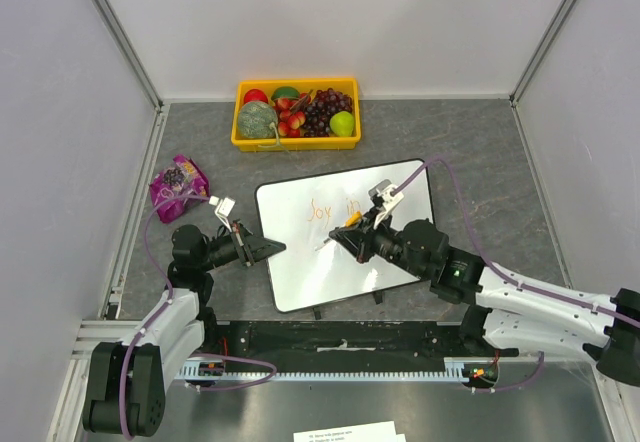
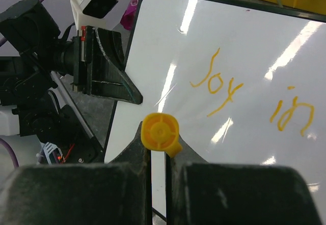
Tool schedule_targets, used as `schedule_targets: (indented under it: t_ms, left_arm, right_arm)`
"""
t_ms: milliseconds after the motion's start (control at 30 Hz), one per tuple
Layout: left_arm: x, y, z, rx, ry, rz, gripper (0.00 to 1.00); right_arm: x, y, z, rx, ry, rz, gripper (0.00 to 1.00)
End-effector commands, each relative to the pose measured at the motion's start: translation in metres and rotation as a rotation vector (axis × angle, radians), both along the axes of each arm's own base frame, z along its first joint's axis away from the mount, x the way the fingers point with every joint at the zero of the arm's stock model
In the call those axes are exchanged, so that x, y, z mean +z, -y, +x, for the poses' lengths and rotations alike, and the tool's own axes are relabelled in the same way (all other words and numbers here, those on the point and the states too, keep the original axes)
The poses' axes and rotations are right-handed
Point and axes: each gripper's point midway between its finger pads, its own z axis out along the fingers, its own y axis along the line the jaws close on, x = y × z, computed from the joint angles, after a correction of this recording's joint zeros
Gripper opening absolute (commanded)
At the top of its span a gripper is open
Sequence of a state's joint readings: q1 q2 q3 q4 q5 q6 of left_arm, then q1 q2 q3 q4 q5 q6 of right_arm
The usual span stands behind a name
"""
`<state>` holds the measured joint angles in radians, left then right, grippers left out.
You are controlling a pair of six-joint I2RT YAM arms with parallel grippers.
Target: Write a sentence on the whiteboard
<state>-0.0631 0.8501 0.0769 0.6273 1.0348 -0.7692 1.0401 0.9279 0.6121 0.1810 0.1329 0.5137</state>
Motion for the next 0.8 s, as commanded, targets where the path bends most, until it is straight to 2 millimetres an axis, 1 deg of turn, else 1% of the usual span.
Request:
schedule_targets:
  t_ms: [0,233,433,633,767]
  left_arm:
    - [-0.010,-0.002,-0.001,-0.009,0.077,0.048,0.02]
    - [-0.010,-0.001,-0.002,-0.012,0.077,0.048,0.02]
    - [-0.010,-0.001,-0.002,-0.012,0.075,0.048,0.02]
    - [-0.011,-0.001,-0.002,-0.013,0.076,0.047,0.02]
    - [-0.010,-0.001,-0.002,-0.013,0.079,0.046,0.02]
  right_arm:
    - [0.038,-0.008,0.004,-0.061,0.071,0.099,0.00]
    - [0.022,-0.017,0.002,-0.065,0.056,0.085,0.00]
    - [0.012,-0.022,0.006,-0.074,0.047,0.077,0.00]
    - [-0.003,-0.026,0.011,-0.090,0.036,0.047,0.00]
    - [-0.013,-0.024,0.014,-0.111,0.030,0.030,0.00]
